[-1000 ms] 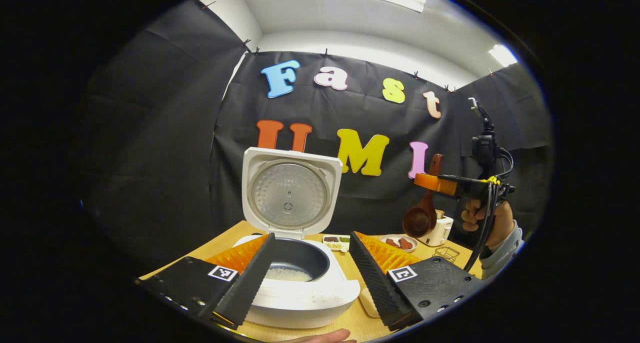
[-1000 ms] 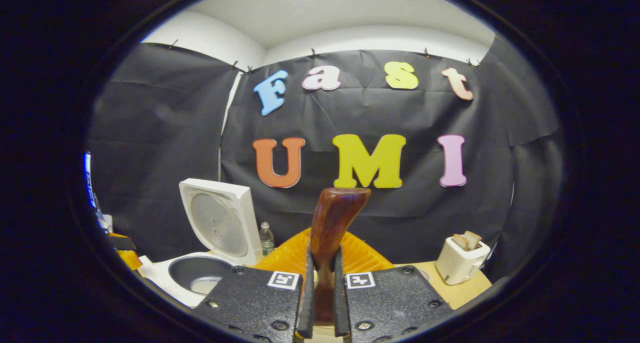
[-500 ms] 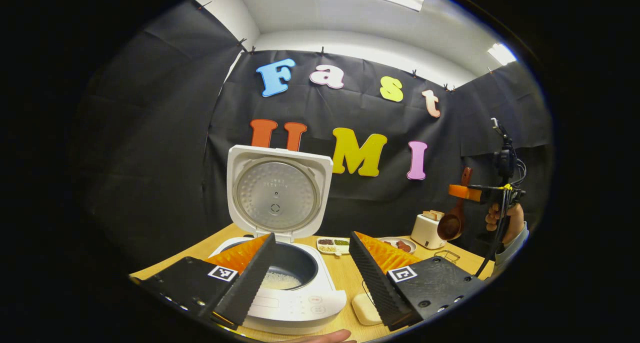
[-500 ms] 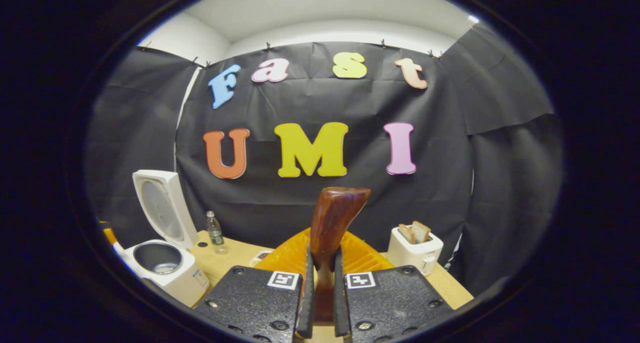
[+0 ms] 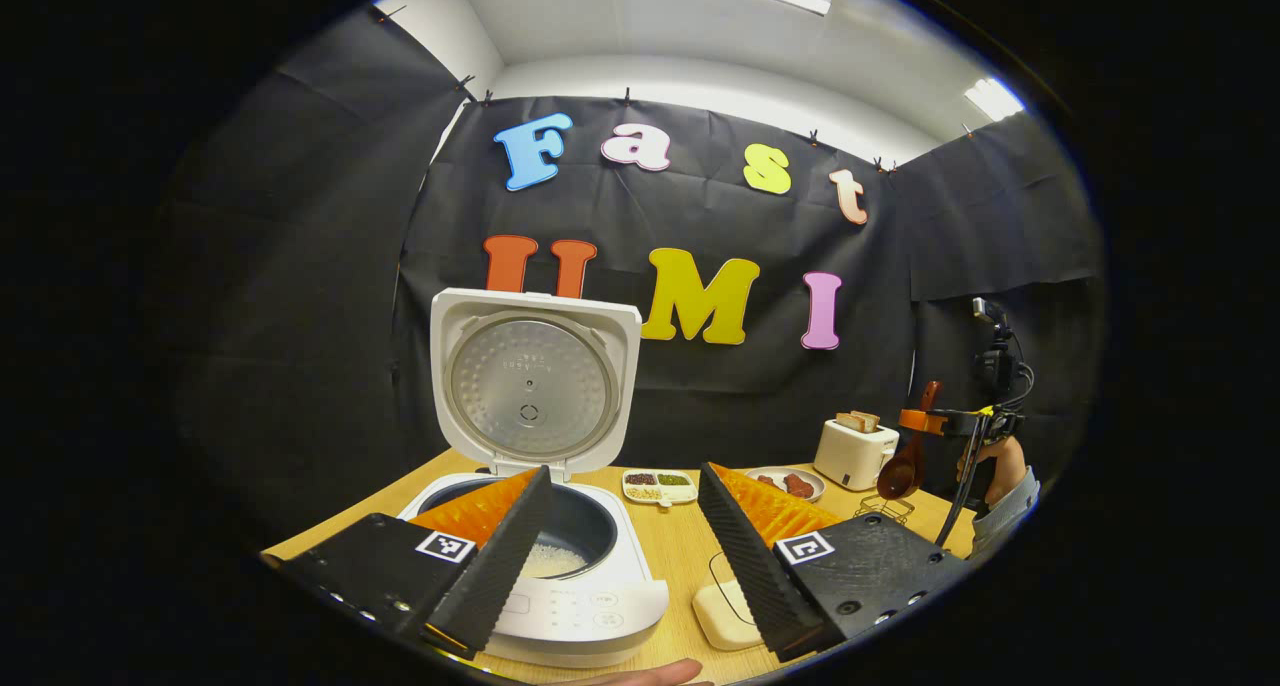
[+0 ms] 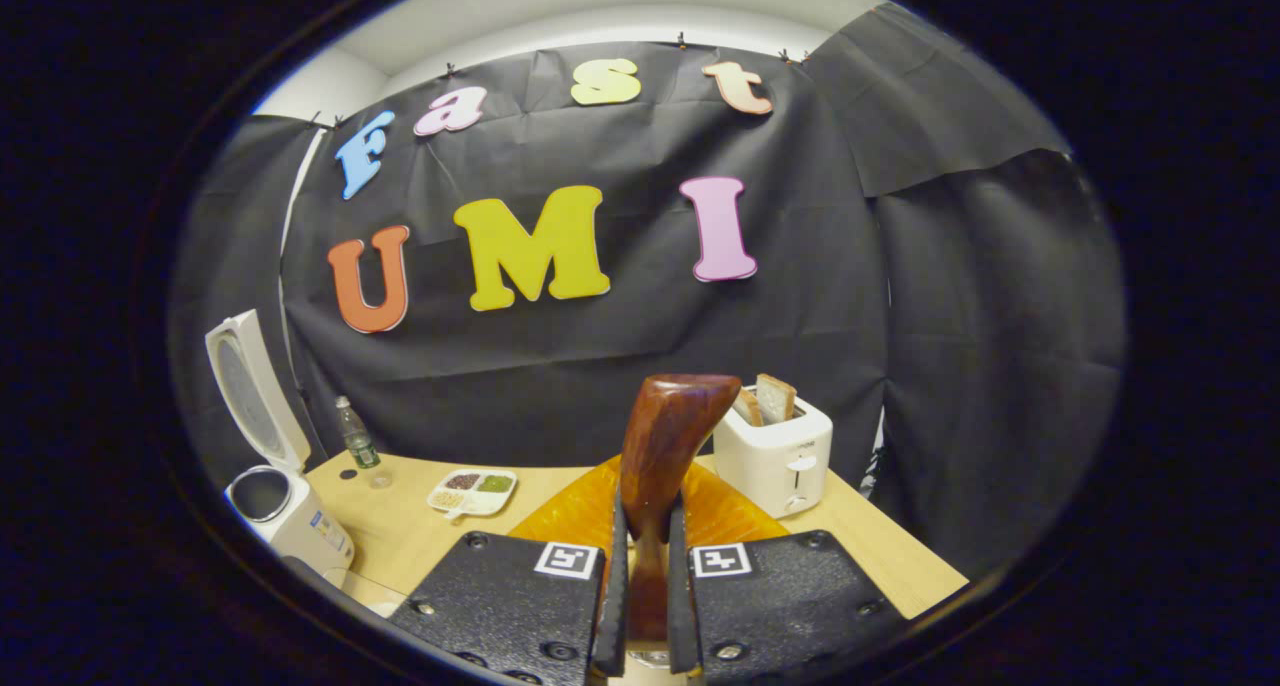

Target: Close the left gripper, press the button to open the rice cooker; take a wooden spoon from the chopstick holder with the right hand, scoop a spoonful of rice and pour it into the rice cooker, then put the wooden spoon back into the chopstick holder.

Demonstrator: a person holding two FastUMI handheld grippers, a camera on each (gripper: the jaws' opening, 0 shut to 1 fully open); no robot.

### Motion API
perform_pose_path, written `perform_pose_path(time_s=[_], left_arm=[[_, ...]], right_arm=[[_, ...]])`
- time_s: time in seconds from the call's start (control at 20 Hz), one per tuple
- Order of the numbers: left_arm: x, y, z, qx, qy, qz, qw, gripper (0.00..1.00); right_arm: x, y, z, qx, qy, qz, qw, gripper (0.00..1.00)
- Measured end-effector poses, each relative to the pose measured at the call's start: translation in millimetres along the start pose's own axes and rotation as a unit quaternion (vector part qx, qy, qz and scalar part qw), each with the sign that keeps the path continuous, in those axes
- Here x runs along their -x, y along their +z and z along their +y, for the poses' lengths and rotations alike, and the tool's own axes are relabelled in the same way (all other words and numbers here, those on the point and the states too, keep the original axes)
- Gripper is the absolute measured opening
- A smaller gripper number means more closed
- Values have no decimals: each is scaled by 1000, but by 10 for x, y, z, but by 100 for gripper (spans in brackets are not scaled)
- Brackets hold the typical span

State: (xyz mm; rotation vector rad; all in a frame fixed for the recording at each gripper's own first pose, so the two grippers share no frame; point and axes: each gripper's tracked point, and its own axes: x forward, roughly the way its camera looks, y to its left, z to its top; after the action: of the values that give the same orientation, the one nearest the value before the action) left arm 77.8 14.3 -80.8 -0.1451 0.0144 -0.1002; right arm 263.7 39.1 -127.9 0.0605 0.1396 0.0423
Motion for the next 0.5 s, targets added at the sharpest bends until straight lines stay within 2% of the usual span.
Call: perform_pose_path(time_s=[0.05,0.2,0.3,0.4,0.45,0.5], left_arm=[[-4,-6,20,0,4,2,1000,94],[9,-11,38,13,9,6,1000,94],[15,-17,64,20,14,13,1000,94],[37,-2,103,22,23,17,999,94],[46,10,118,21,27,17,999,94],[38,22,130,20,30,16,999,94]], right_arm=[[-5,-60,-7,-6,2,8,1000,19],[-85,-250,-11,-36,23,35,998,23],[-120,-290,-132,-44,13,38,998,29],[-159,-239,-216,-50,1,25,998,56],[-122,-171,-245,-49,-9,14,999,73],[-83,-89,-298,-45,-20,3,999,81]])
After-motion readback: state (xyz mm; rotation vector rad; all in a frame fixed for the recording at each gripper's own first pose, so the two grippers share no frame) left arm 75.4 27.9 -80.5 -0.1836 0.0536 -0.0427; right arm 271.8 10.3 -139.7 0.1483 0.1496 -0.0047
